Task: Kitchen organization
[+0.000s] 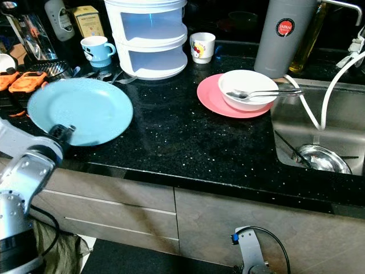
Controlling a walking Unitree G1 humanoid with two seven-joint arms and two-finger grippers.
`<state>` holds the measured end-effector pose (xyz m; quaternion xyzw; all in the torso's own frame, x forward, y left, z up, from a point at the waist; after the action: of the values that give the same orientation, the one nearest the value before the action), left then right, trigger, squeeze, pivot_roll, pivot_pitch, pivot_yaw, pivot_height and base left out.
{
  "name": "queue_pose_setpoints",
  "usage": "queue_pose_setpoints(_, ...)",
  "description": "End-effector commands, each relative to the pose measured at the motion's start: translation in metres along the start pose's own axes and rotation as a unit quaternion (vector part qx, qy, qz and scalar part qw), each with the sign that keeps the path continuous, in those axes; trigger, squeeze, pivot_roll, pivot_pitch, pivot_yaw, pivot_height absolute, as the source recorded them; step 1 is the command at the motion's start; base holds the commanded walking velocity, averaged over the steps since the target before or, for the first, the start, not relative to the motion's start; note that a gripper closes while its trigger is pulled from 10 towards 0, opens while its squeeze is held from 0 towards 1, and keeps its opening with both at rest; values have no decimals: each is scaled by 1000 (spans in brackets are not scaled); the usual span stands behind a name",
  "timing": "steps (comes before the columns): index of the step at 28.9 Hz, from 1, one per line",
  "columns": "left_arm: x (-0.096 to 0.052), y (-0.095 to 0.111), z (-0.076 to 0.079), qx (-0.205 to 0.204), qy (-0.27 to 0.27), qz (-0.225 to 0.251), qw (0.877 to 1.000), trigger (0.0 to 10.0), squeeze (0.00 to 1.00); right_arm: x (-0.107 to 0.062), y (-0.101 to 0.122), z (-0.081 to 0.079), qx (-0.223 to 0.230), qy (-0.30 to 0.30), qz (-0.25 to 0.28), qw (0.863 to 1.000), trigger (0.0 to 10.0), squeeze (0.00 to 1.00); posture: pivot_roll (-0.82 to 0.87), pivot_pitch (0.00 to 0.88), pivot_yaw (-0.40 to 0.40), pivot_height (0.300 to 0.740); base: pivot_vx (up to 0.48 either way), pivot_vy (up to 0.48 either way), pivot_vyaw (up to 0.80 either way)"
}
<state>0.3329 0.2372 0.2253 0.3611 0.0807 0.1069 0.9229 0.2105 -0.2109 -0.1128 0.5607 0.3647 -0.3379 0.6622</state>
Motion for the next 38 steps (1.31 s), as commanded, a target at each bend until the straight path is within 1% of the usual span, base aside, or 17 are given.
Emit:
queue_pose_setpoints(1, 2, -6, 9, -10, -24, -6, 1000, 0, 0, 0, -5, -1, 10, 2, -5, 1000, 10000, 0, 59, 71, 3, 740, 0, 0, 0)
queue_pose_setpoints(2, 1, -7, 24, -25, -62, -7, 998, 0, 0, 0, -6, -1, 13, 2, -5, 1000, 10000, 0, 58, 71, 2, 740, 0, 0, 0)
queue_pose_setpoints(3, 1, -7, 24, -25, -62, -7, 998, 0, 0, 0, -6, -1, 13, 2, -5, 1000, 10000, 0, 58, 71, 2, 740, 0, 0, 0)
queue_pose_setpoints(5, -4, -9, 54, -57, -137, -8, 989, 0, 0, 0, -6, -2, 20, 1, -4, 1000, 10000, 0, 57, 66, 1, 740, 0, 0, 0)
queue_pose_setpoints(6, -4, -9, 54, -57, -137, -8, 989, 0, 0, 0, -6, -2, 20, 1, -4, 1000, 10000, 0, 57, 66, 1, 740, 0, 0, 0)
queue_pose_setpoints(7, -8, -9, 68, -74, -175, -11, 982, 0, 0, 0, -6, -2, 22, 1, -4, 1000, 10000, 0, 57, 66, 1, 740, 0, 0, 0)
queue_pose_setpoints(14, -19, -2, 93, -110, -250, -3, 962, 0, 0, 0, -5, -2, 25, 2, -2, 1000, 10000, 0, 57, 66, -2, 740, 0, 0, -416)
queue_pose_setpoints(17, -30, 7, 115, -144, -327, 5, 934, 0, 0, 0, -5, -2, 27, 4, -2, 1000, 10000, 0, 59, 65, -6, 740, 0, 0, -800)
queue_pose_setpoints(19, -33, 8, 120, -156, -349, 6, 924, 0, 0, 0, -5, -2, 27, 5, -2, 1000, 10000, 0, 59, 65, -6, 740, 0, 0, -800)
queue_pose_setpoints(20, -36, 8, 124, -162, -363, 3, 918, 1765, 0, 0, -5, -2, 28, 5, -2, 1000, 10000, 0, 59, 64, -7, 740, 0, 0, -800)
queue_pose_setpoints(21, -37, 9, 127, -166, -371, 1, 914, 5294, 0, 0, -5, -2, 28, 5, -2, 1000, 10000, 0, 59, 64, -7, 740, 0, 0, -800)
queue_pose_setpoints(22, -41, 9, 132, -170, -390, -3, 905, 10000, 0, 0, -5, -2, 29, 6, -3, 1000, 10000, 0, 56, 63, -6, 740, 0, 0, -800)
queue_pose_setpoints(23, -44, 9, 137, -175, -405, -6, 897, 10000, 0, 0, -5, -3, 29, 6, -3, 1000, 10000, 0, 56, 63, -6, 740, 0, 0, -800)
queue_pose_setpoints(24, -44, 9, 137, -175, -405, -6, 897, 10000, 0, 0, -5, -3, 29, 6, -3, 1000, 10000, 0, 56, 63, -6, 740, 0, 0, -800)
queue_pose_setpoints(28, -53, 8, 148, -175, -444, -17, 878, 10000, 0, 0, -5, -3, 32, 6, -3, 999, 10000, 0, 53, 63, -4, 740, 0, 0, -800)
queue_pose_setpoints(36, -58, -10, 159, -83, -469, 1, 879, 10000, 0, 0, -5, -3, 31, 5, -2, 999, 10000, 0, 41, 62, 1, 740, 0, 0, -800)
queue_pose_setpoints(38, -59, -11, 160, -76, -472, 2, 878, 10000, 0, 0, -5, -3, 31, 5, -1, 1000, 10000, 0, 41, 62, 1, 740, 0, 0, -800)
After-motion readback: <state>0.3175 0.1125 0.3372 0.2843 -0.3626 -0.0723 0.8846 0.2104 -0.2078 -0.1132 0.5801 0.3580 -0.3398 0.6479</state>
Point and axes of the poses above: a point about 5 cm out from each wrist's last joint towards the gripper, its own x axis pointing out of the wrist towards the gripper, its own y axis along the axis of the wrist's last joint, z = x × y, the point moved 4 cm from there along x, pointing out of the wrist towards the gripper, and after that the axes turned 2 degrees about x, right-handed, at the moved point
